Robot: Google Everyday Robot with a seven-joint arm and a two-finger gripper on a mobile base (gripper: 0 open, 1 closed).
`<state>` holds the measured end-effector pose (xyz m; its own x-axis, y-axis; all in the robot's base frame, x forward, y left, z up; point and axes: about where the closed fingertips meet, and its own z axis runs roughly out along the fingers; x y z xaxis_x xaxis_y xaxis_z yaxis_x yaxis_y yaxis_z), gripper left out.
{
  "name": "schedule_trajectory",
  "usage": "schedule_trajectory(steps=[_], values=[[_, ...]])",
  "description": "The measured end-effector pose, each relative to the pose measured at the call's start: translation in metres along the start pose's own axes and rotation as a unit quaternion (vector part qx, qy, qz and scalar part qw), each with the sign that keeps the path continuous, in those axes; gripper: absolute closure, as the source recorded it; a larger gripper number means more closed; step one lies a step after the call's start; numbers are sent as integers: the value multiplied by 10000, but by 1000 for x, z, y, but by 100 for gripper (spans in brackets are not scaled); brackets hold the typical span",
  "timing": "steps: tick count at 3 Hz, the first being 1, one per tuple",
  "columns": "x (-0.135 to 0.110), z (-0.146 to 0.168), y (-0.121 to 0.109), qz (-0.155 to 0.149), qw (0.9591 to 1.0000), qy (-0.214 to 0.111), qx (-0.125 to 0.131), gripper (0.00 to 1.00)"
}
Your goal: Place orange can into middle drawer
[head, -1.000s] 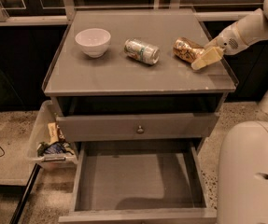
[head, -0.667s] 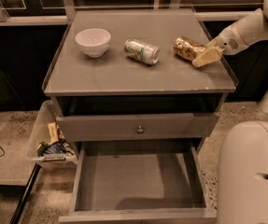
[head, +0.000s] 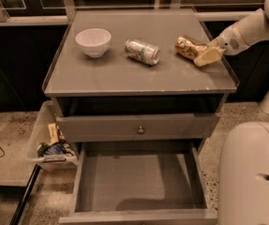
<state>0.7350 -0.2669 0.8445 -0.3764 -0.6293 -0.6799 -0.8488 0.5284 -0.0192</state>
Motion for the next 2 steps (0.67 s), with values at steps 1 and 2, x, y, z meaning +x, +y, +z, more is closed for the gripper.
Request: schedule_trajectory(steps=[1,2], values=[[-1,-5,4,-163,9998,137,-10,100],[3,-19,10,-359,9988,339,-1,100]])
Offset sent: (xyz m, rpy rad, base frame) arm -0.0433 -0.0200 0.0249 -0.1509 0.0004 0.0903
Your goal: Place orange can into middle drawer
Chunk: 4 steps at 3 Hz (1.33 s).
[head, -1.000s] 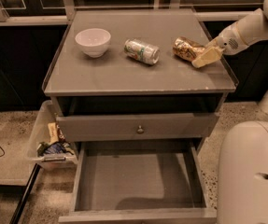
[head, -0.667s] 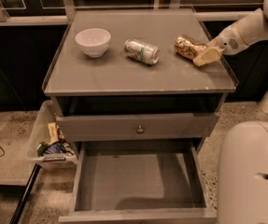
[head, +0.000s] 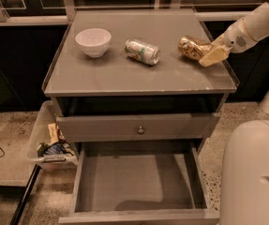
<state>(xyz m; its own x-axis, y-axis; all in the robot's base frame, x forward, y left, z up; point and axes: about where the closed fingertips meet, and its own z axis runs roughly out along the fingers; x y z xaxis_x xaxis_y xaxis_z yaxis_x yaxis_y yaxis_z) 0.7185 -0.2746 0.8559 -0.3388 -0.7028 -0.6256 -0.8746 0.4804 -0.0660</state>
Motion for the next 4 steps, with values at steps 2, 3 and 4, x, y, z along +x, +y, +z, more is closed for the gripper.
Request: schedule_trajectory(steps=[2,3,4], values=[[31,-36,23,-699,9966,416,-146,100],[55,-53,39,-926,9942,466,-272,100],[94,-63,55,-844,9953,313,-345,100]])
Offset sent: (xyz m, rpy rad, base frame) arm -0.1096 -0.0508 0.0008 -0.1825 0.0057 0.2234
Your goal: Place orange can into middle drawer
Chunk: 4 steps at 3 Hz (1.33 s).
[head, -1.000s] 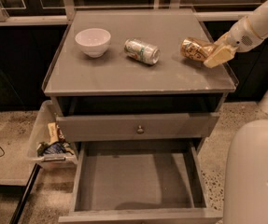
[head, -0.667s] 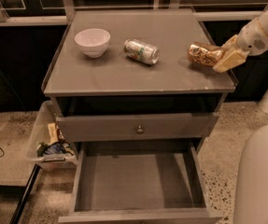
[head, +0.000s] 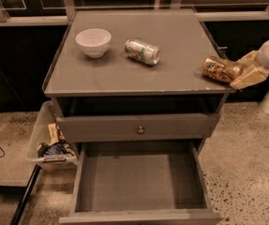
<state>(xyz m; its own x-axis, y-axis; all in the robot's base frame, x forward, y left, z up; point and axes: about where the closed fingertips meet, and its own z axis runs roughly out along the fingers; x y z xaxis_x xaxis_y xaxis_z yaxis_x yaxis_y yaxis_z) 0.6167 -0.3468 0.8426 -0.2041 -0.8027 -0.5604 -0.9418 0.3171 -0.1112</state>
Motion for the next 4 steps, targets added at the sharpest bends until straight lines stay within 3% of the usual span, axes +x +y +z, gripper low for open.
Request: schedule_trajectory(steps=[1,2,3,4], values=[[-4,3,-2,-25,10000,-22,32,100],[-24,0,11,-177,9997,-195,-17,100],[-53,-11,42,-460,9981,-419,-17,100],[-71,-32,84,-890,9936,-640,278,100]])
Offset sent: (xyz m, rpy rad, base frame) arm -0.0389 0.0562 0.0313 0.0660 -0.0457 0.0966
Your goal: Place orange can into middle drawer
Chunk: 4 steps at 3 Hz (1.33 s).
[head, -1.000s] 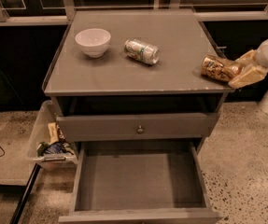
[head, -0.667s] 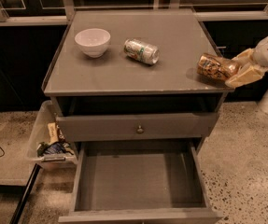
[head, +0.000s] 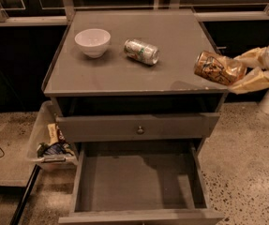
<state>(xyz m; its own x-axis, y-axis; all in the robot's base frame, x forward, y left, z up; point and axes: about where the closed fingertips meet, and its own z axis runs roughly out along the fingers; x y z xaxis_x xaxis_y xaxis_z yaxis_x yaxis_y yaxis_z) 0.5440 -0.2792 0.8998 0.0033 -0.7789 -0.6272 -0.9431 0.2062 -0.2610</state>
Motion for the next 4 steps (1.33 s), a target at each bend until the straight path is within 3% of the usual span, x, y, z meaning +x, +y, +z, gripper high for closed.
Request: schedule_trajectory(steps=[1,2,3,4], values=[[1,-22,41,-336,9980,114,518,100],[42,-12,79,-354,9945,589,793,100],[108,45,119,-133,9930,1076,466,100],[149,98,155,-50,9907,1362,-35,100]])
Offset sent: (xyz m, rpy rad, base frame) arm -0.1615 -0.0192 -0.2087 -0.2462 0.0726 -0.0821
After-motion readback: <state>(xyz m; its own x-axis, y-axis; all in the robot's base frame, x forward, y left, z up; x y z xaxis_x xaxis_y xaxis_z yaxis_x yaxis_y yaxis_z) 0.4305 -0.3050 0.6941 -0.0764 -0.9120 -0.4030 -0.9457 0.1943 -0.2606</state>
